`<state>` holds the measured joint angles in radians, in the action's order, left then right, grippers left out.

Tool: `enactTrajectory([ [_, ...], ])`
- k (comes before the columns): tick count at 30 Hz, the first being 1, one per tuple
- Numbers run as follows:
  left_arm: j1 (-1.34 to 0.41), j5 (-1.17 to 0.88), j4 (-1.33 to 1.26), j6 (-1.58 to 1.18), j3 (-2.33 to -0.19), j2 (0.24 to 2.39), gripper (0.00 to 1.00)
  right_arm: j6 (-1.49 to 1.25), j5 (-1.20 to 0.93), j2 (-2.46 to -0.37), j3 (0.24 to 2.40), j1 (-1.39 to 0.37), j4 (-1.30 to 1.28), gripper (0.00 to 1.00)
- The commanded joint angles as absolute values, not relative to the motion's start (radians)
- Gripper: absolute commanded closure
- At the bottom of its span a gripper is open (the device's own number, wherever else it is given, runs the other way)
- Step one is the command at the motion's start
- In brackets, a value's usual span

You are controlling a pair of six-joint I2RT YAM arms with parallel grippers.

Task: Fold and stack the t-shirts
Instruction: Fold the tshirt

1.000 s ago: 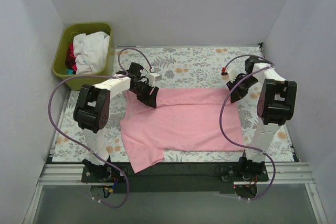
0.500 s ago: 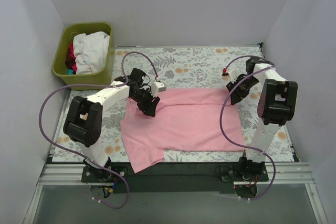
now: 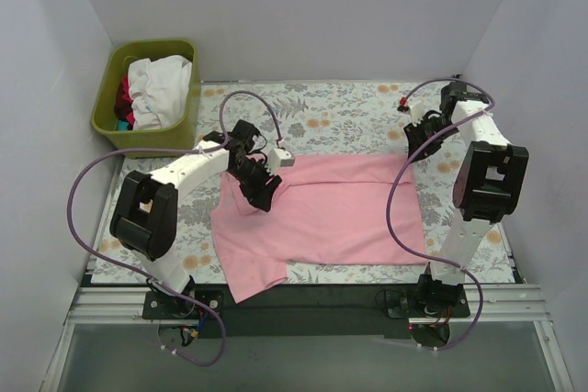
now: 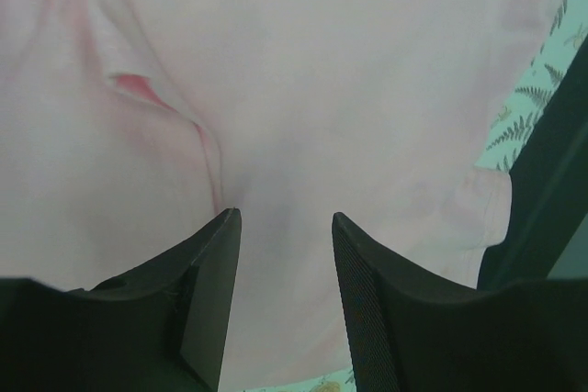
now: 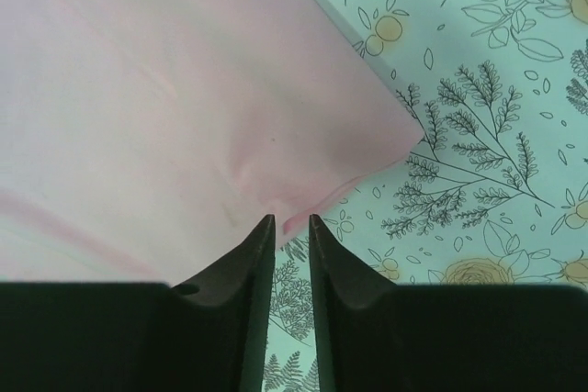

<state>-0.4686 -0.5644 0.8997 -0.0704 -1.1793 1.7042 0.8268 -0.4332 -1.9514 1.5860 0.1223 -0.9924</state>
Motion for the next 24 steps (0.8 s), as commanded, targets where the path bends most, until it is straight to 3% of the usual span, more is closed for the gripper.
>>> enactTrajectory([
  [1, -0.43, -0.554, 0.793, -0.172, -1.253, 1.68, 0.57, 0.758, -0.489, -1.956, 1.628, 0.095, -1.009, 0.74],
  [12, -0.423, -0.492, 0.629, -0.428, -1.348, 1.888, 0.57, 0.726, -0.384, -2.036, 1.554, 0.04, -0.946, 0.82],
  [24, -0.523, -0.433, 0.632, -0.379, -1.24, 1.813, 0.6, 0.756, -0.261, -2.016, 1.47, 0.046, -0.908, 0.99],
])
